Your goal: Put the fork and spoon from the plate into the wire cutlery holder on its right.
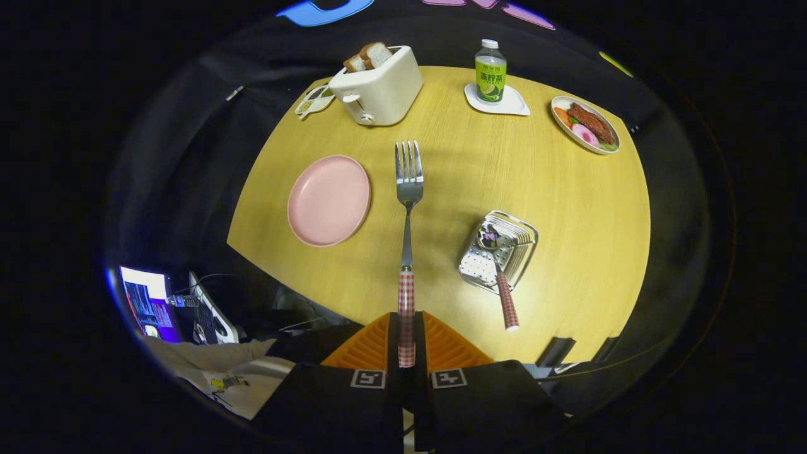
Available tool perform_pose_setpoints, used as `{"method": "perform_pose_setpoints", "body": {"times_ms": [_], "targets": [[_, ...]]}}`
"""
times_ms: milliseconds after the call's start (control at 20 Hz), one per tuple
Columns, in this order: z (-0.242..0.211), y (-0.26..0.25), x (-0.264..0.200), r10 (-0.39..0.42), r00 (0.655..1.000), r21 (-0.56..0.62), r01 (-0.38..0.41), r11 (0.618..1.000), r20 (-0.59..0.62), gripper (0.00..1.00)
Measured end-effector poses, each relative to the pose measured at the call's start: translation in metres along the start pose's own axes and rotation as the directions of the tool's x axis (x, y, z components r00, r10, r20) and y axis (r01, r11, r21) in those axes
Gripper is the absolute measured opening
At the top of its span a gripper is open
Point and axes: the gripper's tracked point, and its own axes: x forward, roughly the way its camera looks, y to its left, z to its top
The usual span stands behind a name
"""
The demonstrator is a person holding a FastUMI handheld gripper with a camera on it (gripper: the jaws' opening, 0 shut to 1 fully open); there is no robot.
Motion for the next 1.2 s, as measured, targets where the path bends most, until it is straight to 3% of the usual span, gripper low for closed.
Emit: {"method": "perform_pose_setpoints", "body": {"times_ms": [300, 550, 900, 1200], "targets": [[-0.032, -0.046, -0.025, -0.066, 0.985, -0.067, 0.056, 0.996, -0.158, 0.12], [-0.028, -0.075, -0.026, -0.078, 0.963, -0.087, 0.057, 0.995, -0.257, 0.12], [-0.036, -0.112, -0.005, -0.148, 0.874, -0.233, 0.041, 0.972, -0.462, 0.12], [-0.031, -0.122, 0.010, -0.154, 0.805, -0.260, 0.000, 0.966, -0.573, 0.12]]}}
